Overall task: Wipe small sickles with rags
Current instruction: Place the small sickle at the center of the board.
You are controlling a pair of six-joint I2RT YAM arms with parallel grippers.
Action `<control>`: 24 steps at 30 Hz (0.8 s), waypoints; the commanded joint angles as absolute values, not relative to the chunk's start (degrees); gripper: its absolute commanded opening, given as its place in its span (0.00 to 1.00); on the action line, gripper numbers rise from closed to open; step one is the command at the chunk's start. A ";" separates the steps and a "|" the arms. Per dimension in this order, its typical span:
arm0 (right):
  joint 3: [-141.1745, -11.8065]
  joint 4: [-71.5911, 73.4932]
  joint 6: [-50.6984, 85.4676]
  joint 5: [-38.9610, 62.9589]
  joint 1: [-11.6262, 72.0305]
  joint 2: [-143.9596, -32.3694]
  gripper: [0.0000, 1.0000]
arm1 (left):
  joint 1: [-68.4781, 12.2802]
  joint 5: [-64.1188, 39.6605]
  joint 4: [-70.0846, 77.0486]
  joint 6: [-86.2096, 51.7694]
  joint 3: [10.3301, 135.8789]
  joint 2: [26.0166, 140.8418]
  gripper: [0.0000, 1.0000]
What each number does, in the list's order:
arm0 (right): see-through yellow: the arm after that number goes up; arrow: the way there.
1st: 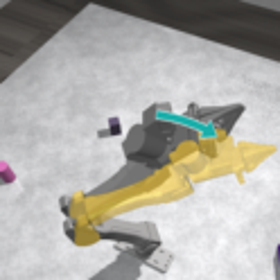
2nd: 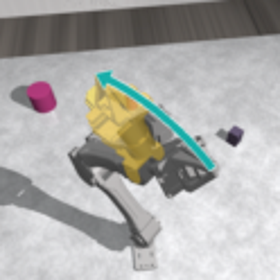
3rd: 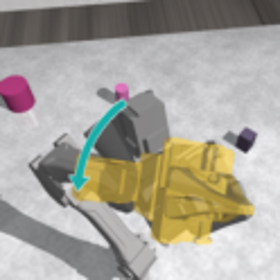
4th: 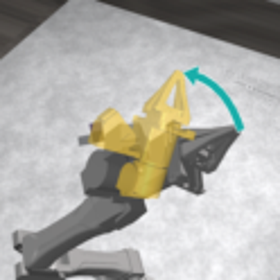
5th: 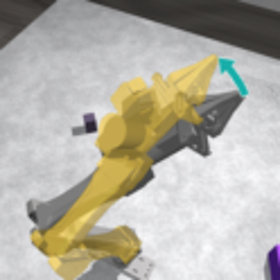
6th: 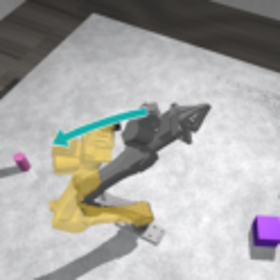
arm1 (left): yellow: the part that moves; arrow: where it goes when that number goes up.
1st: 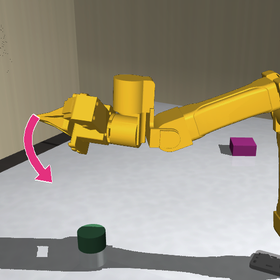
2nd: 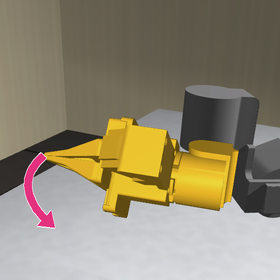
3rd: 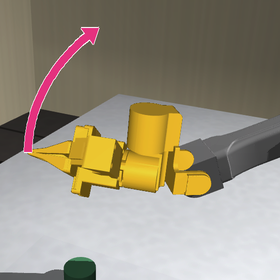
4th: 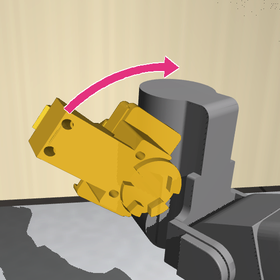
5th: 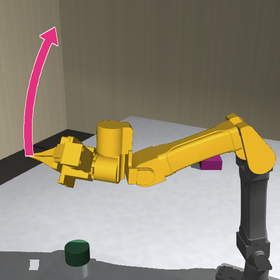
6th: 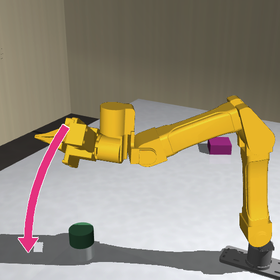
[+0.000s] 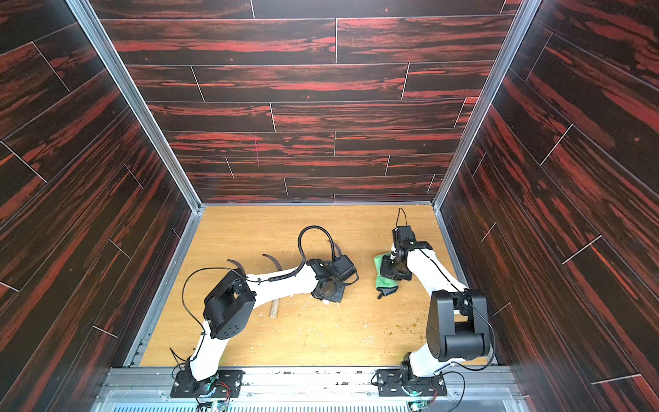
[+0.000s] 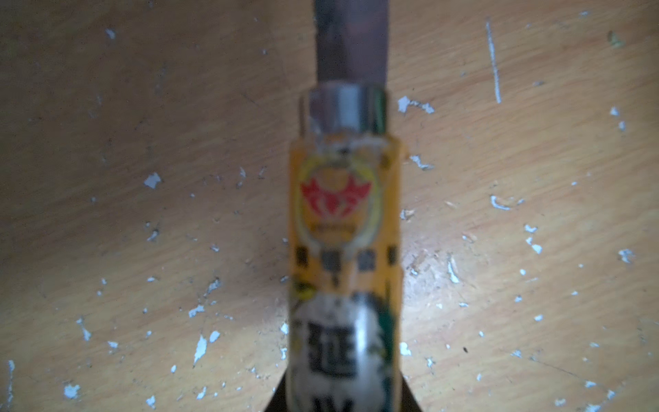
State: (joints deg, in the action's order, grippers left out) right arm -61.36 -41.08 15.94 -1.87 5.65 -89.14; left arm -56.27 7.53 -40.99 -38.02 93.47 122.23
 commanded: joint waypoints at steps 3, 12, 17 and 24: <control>-60.56 -41.06 16.10 -0.45 5.48 -90.46 0.08 | -56.27 8.11 -41.68 -39.27 93.40 123.02 0.05; -60.54 -40.87 15.91 0.08 5.53 -89.39 0.09 | -56.21 6.53 -41.15 -39.51 93.43 124.96 0.12; -60.34 -40.63 15.97 0.83 5.59 -89.03 0.09 | -56.16 5.06 -40.79 -39.90 93.38 126.00 0.14; -60.42 -40.69 15.91 0.92 5.58 -88.66 0.09 | -55.82 3.43 -41.93 -40.23 94.39 127.78 0.20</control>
